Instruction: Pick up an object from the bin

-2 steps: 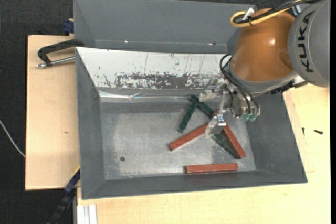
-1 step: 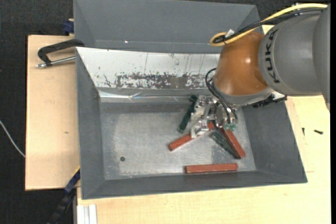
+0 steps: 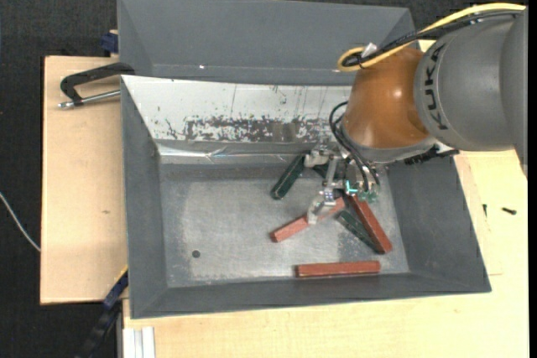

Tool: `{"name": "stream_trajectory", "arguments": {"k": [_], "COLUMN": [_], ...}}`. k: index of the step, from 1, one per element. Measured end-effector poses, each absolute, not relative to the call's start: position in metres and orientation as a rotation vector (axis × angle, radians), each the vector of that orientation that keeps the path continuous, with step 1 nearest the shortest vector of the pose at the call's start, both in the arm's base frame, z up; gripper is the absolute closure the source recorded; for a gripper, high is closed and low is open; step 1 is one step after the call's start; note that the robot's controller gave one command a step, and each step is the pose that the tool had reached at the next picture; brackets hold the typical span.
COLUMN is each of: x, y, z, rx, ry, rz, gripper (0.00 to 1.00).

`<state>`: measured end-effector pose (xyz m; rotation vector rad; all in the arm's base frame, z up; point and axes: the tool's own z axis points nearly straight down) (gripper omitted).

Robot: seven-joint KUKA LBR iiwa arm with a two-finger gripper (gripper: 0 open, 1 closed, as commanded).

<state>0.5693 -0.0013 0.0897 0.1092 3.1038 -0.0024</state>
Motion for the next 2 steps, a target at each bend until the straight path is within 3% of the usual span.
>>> {"name": "stream_trajectory", "arguments": {"k": [2], "x": [0.5682], "y": [-0.0017], "z": [0.0904], "rx": [0.11], "ry": [3.109], "rz": [-0.003], "gripper": [0.0]}}
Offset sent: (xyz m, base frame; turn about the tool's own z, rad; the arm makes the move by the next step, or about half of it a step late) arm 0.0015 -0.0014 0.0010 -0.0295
